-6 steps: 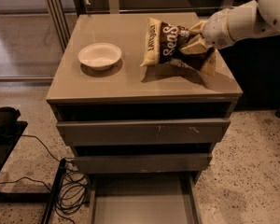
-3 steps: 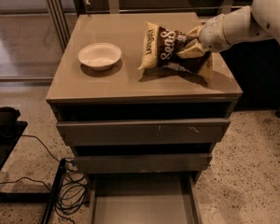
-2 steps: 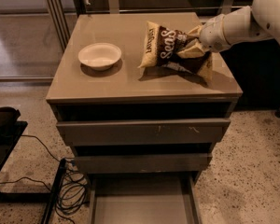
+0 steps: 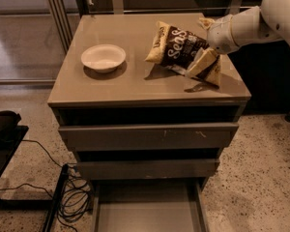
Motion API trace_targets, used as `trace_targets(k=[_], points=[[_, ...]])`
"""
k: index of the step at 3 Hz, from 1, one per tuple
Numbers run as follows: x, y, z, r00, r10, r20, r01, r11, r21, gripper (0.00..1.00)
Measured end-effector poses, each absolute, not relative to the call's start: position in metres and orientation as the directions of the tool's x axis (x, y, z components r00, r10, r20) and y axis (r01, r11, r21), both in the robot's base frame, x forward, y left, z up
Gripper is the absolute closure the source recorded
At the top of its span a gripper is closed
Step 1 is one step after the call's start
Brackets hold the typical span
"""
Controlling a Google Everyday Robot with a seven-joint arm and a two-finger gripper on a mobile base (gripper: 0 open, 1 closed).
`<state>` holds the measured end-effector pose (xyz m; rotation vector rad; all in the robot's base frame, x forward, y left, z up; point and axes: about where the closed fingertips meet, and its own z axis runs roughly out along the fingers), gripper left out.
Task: Pick brown chip bag from bottom drawer and place on counter
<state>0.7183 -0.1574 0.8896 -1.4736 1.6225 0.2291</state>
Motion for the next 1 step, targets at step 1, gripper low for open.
trace_targets(k=[1], points=[[0.7183,-0.1573,0.8896,0.12,-0.7,-0.704,-0.867,0.271,-0.417,0.0]])
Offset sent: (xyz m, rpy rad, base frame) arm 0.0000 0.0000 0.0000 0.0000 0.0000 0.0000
